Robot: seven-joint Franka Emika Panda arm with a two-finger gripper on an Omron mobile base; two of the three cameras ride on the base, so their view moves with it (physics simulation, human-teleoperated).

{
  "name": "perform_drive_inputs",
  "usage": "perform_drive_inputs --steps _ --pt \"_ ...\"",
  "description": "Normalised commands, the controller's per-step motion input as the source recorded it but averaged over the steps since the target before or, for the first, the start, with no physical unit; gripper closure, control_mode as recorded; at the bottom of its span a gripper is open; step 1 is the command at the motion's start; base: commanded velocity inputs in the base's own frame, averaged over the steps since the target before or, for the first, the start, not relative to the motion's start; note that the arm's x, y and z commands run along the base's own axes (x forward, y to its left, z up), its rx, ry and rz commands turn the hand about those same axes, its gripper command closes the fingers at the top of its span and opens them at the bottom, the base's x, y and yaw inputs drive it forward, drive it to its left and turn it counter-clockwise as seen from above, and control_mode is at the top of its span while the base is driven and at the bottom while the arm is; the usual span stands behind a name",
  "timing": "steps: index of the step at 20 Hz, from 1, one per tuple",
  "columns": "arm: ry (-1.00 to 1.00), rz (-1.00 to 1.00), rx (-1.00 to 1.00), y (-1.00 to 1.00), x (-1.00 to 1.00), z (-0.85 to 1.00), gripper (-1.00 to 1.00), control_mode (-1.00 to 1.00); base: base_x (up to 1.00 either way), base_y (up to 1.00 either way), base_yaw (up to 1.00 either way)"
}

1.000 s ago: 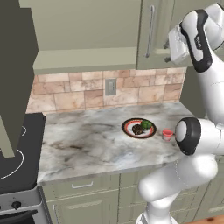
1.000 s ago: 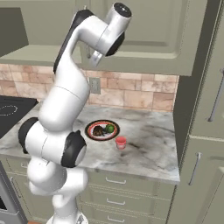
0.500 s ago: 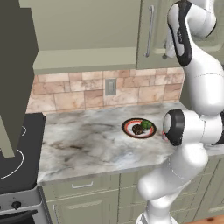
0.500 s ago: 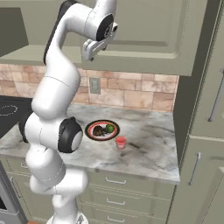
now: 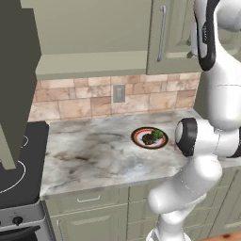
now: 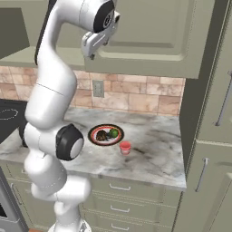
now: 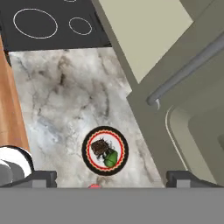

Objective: Pick the avocado and bread from the counter and place them on the plate. Then pick the jam from the cabinet and place it next to the plate. Lastly close the cabinet door.

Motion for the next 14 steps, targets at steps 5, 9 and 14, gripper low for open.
perform_drive_inputs --steps 5,9,14 --pt "-0.44 0.00 -0.19 0.00 -1.00 -0.47 -1.00 -1.00 0.00 0.00 0.00" --pt "-0.33 0.00 -0.19 0.01 -1.00 -0.72 -1.00 -1.00 0.00 0.00 0.00" --pt "-0.34 0.00 -0.17 0.20 -1.00 -0.46 -1.00 -1.00 0.00 0.00 0.00"
